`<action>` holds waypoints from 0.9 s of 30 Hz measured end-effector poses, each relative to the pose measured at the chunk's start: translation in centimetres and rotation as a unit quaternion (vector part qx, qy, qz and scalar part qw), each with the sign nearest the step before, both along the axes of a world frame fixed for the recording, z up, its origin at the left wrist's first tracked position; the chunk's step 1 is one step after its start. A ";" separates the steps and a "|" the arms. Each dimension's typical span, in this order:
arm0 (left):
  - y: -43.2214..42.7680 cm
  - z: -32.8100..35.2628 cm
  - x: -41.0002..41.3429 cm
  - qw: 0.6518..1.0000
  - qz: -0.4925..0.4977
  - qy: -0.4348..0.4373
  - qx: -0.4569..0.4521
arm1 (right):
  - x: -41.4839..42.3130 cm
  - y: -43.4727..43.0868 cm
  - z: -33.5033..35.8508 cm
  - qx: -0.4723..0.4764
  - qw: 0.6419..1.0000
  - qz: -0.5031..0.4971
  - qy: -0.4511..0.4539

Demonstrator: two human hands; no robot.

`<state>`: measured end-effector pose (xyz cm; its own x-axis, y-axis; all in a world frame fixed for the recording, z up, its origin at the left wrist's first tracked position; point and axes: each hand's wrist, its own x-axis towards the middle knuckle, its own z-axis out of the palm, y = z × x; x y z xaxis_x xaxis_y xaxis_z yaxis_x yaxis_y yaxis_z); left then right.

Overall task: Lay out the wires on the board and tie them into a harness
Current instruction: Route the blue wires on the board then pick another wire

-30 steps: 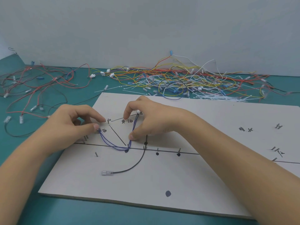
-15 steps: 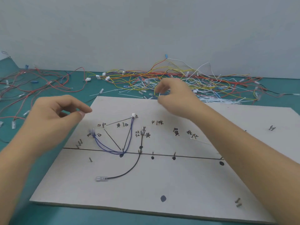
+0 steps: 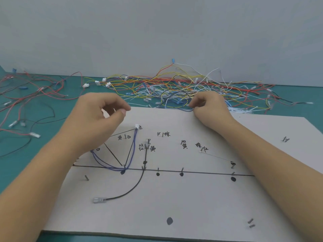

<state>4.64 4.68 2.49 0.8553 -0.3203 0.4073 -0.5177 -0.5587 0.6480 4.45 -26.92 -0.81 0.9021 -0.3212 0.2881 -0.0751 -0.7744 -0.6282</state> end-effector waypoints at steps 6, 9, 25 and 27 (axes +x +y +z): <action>1.5 -0.6 0.7 1.000 0.008 -0.008 0.004 | 0.7 -1.0 0.1 0.176 0.977 -0.079 -0.090; 2.0 -0.6 1.0 1.000 0.017 -0.008 0.005 | 1.7 -2.1 0.6 0.085 0.990 -0.088 -0.075; 1.6 -0.9 0.6 0.999 -0.010 0.048 -0.002 | 7.0 0.2 1.0 -0.136 0.990 0.021 0.042; 1.5 -1.0 0.5 0.998 -0.015 0.054 -0.003 | 7.0 1.0 0.9 -0.165 0.984 0.063 0.020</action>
<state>5.12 6.17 1.50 0.8842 -0.3441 0.3159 -0.4616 -0.5398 0.7040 11.46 -25.96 0.13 0.9417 -0.1015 0.3207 0.0144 -0.9404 -0.3399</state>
